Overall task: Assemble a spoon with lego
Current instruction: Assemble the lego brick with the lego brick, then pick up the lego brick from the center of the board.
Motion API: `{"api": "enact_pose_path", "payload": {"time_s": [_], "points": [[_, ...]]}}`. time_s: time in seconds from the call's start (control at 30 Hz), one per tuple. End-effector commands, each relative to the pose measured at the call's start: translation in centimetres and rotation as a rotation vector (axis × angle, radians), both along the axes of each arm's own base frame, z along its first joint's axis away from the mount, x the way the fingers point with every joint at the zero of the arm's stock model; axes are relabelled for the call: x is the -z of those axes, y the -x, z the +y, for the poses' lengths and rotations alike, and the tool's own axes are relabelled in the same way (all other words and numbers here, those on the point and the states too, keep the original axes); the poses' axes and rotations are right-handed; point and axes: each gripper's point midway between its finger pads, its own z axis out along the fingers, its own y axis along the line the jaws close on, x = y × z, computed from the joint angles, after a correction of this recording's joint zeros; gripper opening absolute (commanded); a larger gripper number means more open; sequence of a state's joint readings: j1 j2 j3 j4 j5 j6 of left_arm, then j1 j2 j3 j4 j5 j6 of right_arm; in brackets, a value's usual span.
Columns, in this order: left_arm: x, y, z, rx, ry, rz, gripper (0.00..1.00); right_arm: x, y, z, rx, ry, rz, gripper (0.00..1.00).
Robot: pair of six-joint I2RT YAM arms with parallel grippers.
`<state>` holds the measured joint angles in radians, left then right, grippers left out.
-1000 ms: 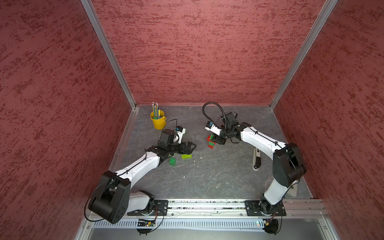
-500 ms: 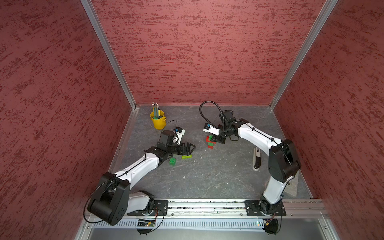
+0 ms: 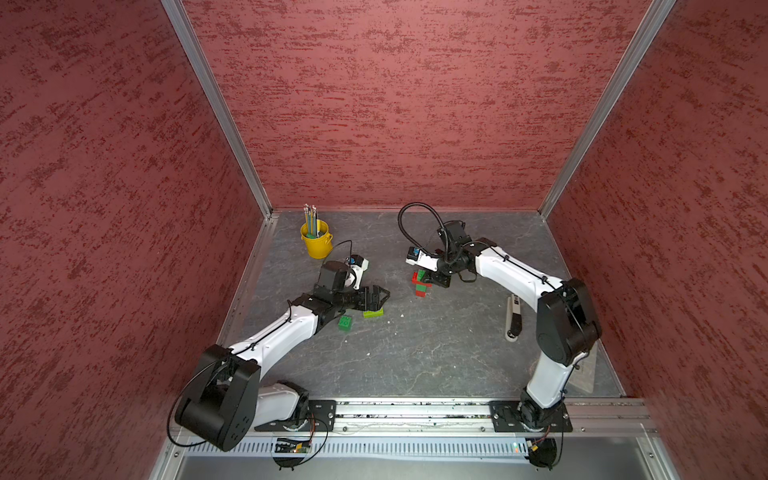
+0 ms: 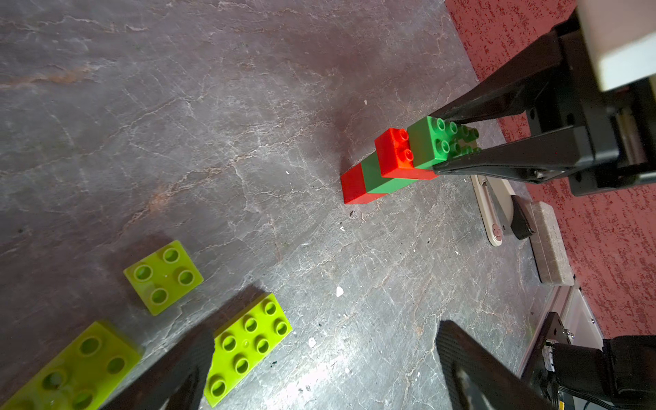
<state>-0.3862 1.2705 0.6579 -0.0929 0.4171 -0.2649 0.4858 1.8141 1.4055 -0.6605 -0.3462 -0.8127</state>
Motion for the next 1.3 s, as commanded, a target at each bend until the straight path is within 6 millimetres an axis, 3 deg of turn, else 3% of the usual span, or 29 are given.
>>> {"api": "enact_pose_path", "payload": {"time_s": [0.0,0.07,0.3,0.7,0.9,1.1,1.27], "points": [[-0.4,0.0,0.5,-0.020,0.002,-0.014,1.00,3.5,1.4,-1.7,0.025,0.114,0.074,0.12],[-0.3,0.1,0.5,-0.020,0.001,-0.013,1.00,2.4,1.4,-1.1,0.016,0.078,0.060,0.16],[-0.4,0.0,0.6,-0.024,0.005,-0.013,1.00,-0.3,0.5,0.0,0.022,0.007,0.011,0.50],[-0.5,0.2,0.6,-0.025,0.005,-0.011,1.00,-1.4,-0.3,-0.1,0.051,0.003,-0.031,0.72],[-0.8,0.3,1.0,-0.034,0.010,-0.009,1.00,-3.8,-0.6,-0.4,0.067,-0.013,-0.086,0.77],[-1.3,0.1,3.9,-0.144,0.037,0.062,1.00,-7.3,0.7,0.8,0.032,-0.024,-0.162,0.78],[-1.7,0.1,8.6,-0.302,0.065,0.134,1.00,-8.7,4.4,5.8,-0.102,-0.072,-0.179,0.77]]}}
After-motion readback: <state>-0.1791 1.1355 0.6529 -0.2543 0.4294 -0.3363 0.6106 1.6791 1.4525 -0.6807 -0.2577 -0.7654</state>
